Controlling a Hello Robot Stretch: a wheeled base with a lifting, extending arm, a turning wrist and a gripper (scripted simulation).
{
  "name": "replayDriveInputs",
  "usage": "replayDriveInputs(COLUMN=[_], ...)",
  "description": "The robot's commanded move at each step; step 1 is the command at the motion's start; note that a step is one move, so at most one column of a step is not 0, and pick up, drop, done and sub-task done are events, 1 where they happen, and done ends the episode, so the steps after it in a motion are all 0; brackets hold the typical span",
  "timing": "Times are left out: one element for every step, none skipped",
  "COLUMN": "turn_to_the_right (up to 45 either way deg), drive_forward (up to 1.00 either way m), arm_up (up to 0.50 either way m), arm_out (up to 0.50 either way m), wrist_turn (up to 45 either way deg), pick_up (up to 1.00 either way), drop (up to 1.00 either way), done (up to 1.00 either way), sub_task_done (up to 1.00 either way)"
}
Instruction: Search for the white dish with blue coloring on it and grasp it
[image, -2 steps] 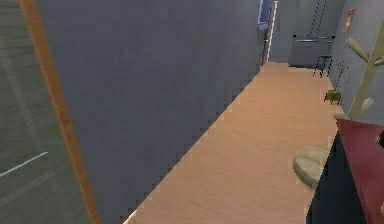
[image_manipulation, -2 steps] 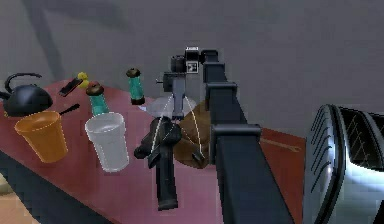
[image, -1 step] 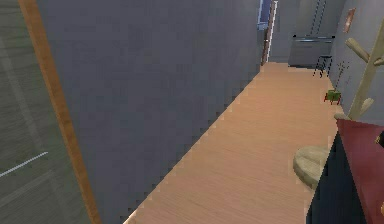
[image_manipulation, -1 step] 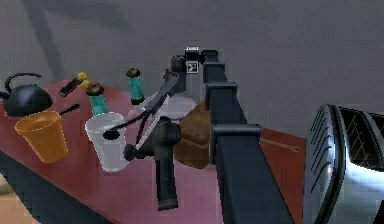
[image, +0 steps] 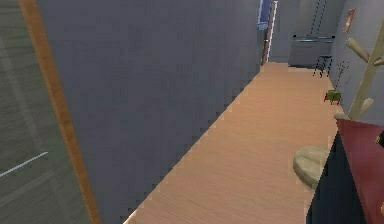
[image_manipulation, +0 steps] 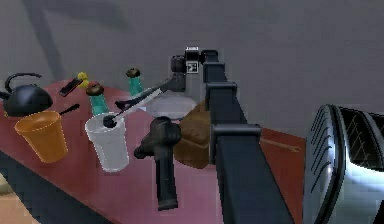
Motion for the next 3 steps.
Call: replayDriveInputs(turn_to_the_right=[0.0, 0.0, 0.0], drive_forward=[0.00, 0.00, 0.00], arm_up=[0.00, 0.00, -0.10], arm_out=[0.00, 0.00, 0.00], wrist_turn=[45.0, 27.0, 0.0], pick_up=[0.00, 0.00, 0.00], drop=[0.00, 0.00, 0.00], done=[0.00, 0.00, 0.00], sub_task_done=[0.00, 0.00, 0.00])
